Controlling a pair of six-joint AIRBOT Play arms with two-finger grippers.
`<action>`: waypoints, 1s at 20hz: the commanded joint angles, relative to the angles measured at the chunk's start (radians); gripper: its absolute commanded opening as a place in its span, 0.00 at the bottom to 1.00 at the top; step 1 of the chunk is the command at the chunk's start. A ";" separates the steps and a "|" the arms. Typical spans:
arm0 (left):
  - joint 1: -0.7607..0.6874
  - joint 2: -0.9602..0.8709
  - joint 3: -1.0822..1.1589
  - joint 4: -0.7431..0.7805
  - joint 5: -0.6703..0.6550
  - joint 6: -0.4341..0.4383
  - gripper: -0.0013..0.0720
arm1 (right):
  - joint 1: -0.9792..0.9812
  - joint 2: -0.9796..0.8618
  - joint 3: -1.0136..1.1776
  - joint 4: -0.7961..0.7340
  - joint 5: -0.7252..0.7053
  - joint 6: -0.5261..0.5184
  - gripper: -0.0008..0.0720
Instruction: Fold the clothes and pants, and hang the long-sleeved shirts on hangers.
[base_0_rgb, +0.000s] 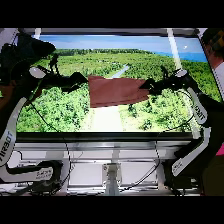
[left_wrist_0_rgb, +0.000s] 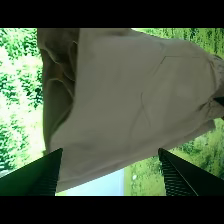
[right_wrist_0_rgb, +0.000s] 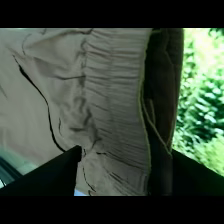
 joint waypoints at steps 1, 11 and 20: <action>0.001 0.000 0.000 0.000 0.000 0.000 0.98 | 0.056 -0.012 0.001 -0.004 -0.044 -0.067 0.64; 0.002 0.031 0.004 0.000 0.015 0.252 0.96 | 0.050 0.146 0.103 -0.201 -0.129 -0.009 0.04; 0.097 0.201 0.050 0.002 0.079 0.347 0.82 | -0.235 0.474 0.103 -0.776 0.026 0.332 0.04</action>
